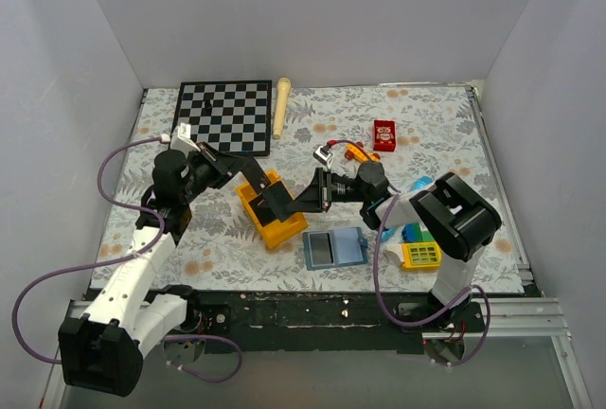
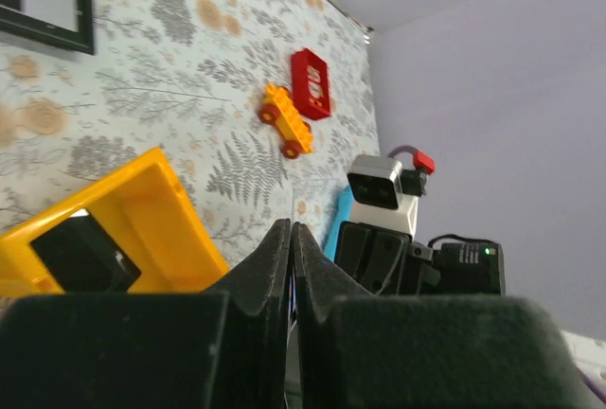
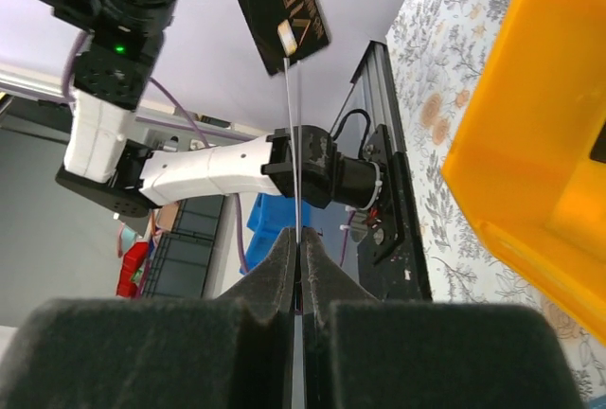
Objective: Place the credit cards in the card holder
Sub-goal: Place the credit card in the storage box.
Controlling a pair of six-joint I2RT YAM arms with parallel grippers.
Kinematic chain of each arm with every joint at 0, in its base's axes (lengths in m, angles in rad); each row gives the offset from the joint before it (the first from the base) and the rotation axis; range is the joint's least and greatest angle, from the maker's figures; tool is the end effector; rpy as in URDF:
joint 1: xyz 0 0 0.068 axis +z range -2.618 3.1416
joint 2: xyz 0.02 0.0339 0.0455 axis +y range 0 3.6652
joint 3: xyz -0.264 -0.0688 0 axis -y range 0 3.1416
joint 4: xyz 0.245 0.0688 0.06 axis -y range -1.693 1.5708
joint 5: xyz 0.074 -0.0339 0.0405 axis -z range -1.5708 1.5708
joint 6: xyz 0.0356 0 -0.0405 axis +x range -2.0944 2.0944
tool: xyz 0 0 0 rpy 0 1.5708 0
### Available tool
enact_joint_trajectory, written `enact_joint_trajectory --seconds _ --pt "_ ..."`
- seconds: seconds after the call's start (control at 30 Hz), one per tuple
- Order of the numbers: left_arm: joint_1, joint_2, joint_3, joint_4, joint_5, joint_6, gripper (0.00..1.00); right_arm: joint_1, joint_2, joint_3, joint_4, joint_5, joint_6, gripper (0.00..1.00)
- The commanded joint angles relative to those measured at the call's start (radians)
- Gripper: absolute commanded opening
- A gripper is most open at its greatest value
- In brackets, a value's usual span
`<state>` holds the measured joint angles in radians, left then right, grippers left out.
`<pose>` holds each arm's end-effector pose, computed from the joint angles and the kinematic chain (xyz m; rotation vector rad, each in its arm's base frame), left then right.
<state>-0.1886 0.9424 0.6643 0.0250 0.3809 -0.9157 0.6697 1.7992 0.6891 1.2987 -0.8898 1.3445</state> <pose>0.2141 -0.0543 0.2907 -0.4180 1.9105 -1.1030 0.2472 0.2310 0.1959 -0.3539 1.8859 2.1223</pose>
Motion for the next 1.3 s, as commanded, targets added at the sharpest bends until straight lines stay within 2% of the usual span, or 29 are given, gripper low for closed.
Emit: enact_joint_trajectory --seconds 0.0,0.07,0.17,0.47,0.7,1.0,1.2,1.27 --pt "0.012 -0.033 0.113 -0.206 -0.213 0.092 0.0 -0.002 0.04 0.044 0.171 0.002 -0.053 0.01" --pt "0.014 -0.05 0.155 -0.282 -0.288 0.116 0.0 -0.002 0.037 0.052 0.113 0.012 -0.094 0.01" --pt "0.014 -0.07 0.192 -0.347 -0.353 0.141 0.0 -0.001 -0.003 0.066 -0.066 0.032 -0.2 0.01" --pt "0.015 -0.082 0.184 -0.364 -0.318 0.138 0.0 0.019 -0.164 0.225 -0.927 0.238 -0.72 0.01" --pt "0.015 -0.082 0.178 -0.352 -0.274 0.132 0.0 0.06 -0.115 0.355 -1.196 0.331 -0.863 0.01" --pt "0.015 -0.091 0.178 -0.355 -0.249 0.133 0.0 0.146 -0.035 0.464 -1.297 0.41 -0.901 0.02" --pt "0.015 -0.102 0.178 -0.358 -0.24 0.13 0.0 0.159 -0.104 0.461 -1.308 0.452 -0.903 0.55" --pt "0.017 -0.103 0.178 -0.356 -0.232 0.13 0.0 0.157 -0.148 0.452 -1.317 0.476 -0.904 0.57"
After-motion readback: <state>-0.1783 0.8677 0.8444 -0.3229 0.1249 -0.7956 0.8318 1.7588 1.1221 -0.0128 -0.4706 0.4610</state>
